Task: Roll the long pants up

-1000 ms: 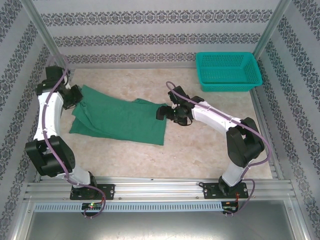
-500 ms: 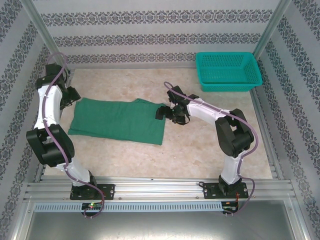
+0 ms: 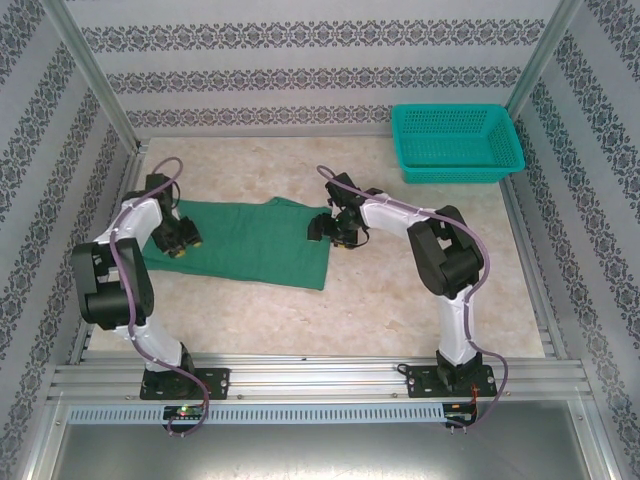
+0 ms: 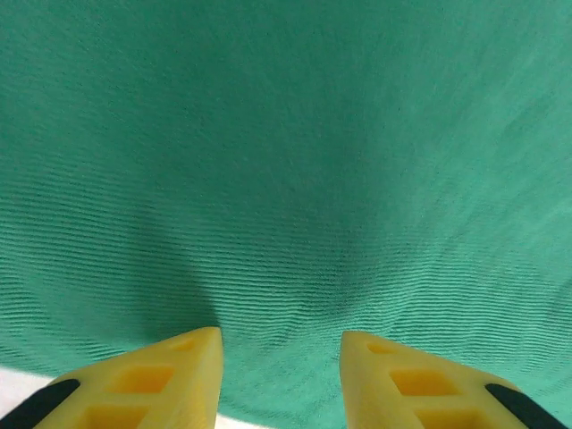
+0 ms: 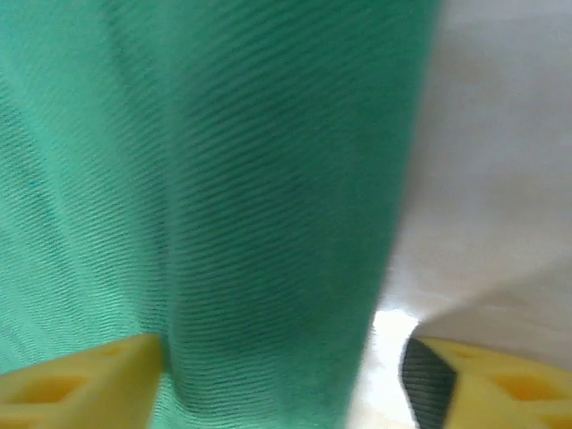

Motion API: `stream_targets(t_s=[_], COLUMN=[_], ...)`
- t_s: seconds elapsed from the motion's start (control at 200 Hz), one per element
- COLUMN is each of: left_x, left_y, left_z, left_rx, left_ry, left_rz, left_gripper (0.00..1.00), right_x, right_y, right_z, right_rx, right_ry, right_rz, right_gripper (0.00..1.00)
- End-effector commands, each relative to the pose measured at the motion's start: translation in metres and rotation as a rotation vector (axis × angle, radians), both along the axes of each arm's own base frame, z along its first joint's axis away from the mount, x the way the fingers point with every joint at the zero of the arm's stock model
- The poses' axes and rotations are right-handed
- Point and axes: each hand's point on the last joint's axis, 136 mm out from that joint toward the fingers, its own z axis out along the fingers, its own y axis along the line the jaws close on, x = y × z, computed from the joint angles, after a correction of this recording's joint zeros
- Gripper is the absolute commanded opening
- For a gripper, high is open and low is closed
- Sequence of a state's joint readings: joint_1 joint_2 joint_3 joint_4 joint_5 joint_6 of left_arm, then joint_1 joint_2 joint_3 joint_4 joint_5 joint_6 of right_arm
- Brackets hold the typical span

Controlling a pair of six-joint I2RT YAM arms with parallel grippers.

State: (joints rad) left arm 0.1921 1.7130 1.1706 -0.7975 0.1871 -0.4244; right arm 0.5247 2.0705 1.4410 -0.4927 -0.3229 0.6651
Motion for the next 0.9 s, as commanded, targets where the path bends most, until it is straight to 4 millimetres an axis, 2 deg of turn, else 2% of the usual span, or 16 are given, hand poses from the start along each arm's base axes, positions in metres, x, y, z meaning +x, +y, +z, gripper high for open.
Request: stream_targets(t_s=[0.0,0.02,0.025,0.055,0.19,0.385,0.49,0.6,0.699,0.759,0.779,0.819,0.844,0.854,0.869,0.894], left_x=[0.02,0.021,0.021,0.023,0.052,0.114,0.141,0.165,0.188,0.198,0.201,0.206,0.209,0.207,0.21,0.205], left_y=[-0.014,-0.018,-0.019,-0.023,-0.046,-0.118,-0.162,-0.2,-0.227,-0.23,-0.231,-0.225,-0.221,-0.219,-0.219,-0.213], left_z=[-0.017,-0.021,-0.022,-0.029,-0.052,-0.077,-0.084,-0.085,-0.075,-0.061,-0.053,-0.031,-0.014,-0.011,0.005,0.013], left_rx=[-0.025,-0.033,-0.034,-0.036,-0.043,-0.062,-0.063,-0.064,-0.092,-0.056,-0.04,0.031,0.079,0.099,0.122,0.17], left_ry=[-0.044,-0.038,-0.035,-0.019,0.005,0.017,0.007,-0.023,-0.088,-0.125,-0.146,-0.194,-0.237,-0.244,-0.287,-0.309], left_rz=[0.0,-0.008,-0.01,-0.021,-0.094,-0.267,-0.362,-0.433,-0.481,-0.494,-0.502,-0.5,-0.5,-0.503,-0.507,-0.506], left_gripper=[0.38,0.38,0.38,0.37,0.29,0.23,0.2,0.2,0.2,0.24,0.27,0.43,0.57,0.65,0.96,1.0], right_x=[0.01,0.011,0.011,0.01,-0.02,-0.11,-0.161,-0.206,-0.226,-0.22,-0.217,-0.206,-0.198,-0.196,-0.191,-0.187], right_y=[0.005,0.001,-0.001,-0.006,-0.037,-0.066,-0.061,-0.035,-0.014,-0.029,-0.033,-0.049,-0.06,-0.065,-0.071,-0.076], right_z=[-0.018,-0.021,-0.022,-0.026,-0.027,-0.024,-0.019,-0.009,0.002,0.006,0.01,0.023,0.034,0.039,0.049,0.06], right_rx=[-0.004,-0.007,-0.007,-0.01,-0.046,-0.11,-0.14,-0.138,-0.161,-0.278,-0.31,-0.405,-0.462,-0.481,-0.509,-0.529], right_ry=[0.012,0.021,0.024,0.04,0.059,0.078,0.064,0.03,-0.01,-0.055,-0.08,-0.149,-0.198,-0.217,-0.256,-0.294], right_rz=[0.007,-0.003,-0.008,-0.022,-0.038,0.012,0.08,0.199,0.284,0.262,0.261,0.224,0.193,0.183,0.168,0.16], right_gripper=[0.44,0.27,0.16,0.0,0.0,0.0,0.0,0.0,0.0,0.0,0.06,0.33,0.61,0.8,0.96,0.98])
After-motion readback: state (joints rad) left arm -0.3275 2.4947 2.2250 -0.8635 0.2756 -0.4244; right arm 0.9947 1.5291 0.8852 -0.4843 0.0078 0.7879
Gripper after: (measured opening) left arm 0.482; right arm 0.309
